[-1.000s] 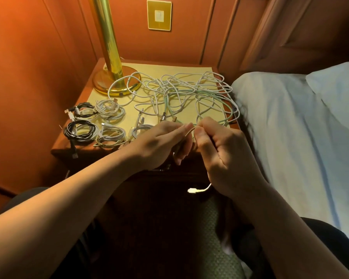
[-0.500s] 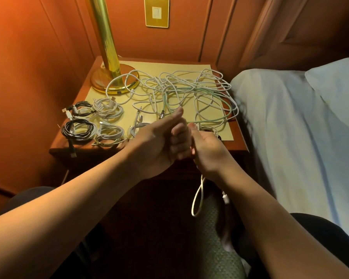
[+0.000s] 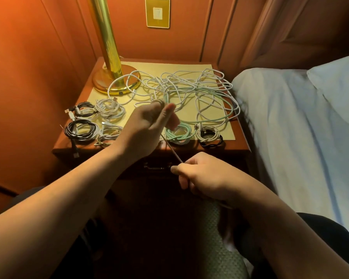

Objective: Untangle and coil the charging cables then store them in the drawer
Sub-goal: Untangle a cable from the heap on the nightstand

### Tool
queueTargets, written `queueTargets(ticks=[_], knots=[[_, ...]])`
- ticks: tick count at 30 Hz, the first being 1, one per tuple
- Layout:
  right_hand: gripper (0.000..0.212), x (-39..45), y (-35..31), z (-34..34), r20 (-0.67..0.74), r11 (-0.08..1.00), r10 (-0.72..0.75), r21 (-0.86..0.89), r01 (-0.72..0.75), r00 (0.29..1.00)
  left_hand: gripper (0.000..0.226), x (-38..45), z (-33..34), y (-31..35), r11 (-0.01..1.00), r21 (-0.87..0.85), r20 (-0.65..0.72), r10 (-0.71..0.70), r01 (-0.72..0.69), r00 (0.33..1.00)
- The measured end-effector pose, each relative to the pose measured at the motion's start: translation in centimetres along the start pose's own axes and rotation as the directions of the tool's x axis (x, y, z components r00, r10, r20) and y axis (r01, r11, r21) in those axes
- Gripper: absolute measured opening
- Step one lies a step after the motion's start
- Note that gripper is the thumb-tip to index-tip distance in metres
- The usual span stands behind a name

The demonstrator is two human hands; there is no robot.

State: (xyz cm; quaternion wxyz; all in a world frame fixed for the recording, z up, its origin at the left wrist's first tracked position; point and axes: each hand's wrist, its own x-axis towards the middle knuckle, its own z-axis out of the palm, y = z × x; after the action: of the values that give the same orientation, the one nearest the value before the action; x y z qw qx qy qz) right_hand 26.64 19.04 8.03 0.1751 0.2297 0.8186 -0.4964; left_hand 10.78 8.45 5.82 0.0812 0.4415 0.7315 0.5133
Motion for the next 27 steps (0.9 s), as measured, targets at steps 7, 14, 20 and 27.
queueTargets(ticks=[7, 14, 20, 27], knots=[[0.038, -0.7, 1.5, -2.0, -0.288, 0.884, -0.362, 0.197, 0.425, 0.887, 0.052, -0.6, 0.0, 0.5, 0.992, 0.121, 0.336, -0.076, 0.037, 0.939], [0.046, 0.9, 2.6, -2.7, -0.484, 0.884, -0.377, 0.066, 0.463, 0.790, 0.057, -1.1, 1.5, 2.3, 0.791, -0.445, 0.654, -0.034, 0.420, 0.756], [0.070, 1.2, 1.2, -3.3, -0.053, 0.924, -0.042, 0.378, 0.059, 0.998, 0.052, -0.7, 1.6, 2.4, 0.100, -0.805, 0.591, 0.065, 0.584, 0.804], [0.050, 0.7, 0.8, -1.8, 0.209, 0.943, -0.082, 0.333, 0.008, 0.975, 0.063, 1.7, -0.1, 1.9, 0.164, -0.977, 0.045, -0.453, 0.133, 0.890]])
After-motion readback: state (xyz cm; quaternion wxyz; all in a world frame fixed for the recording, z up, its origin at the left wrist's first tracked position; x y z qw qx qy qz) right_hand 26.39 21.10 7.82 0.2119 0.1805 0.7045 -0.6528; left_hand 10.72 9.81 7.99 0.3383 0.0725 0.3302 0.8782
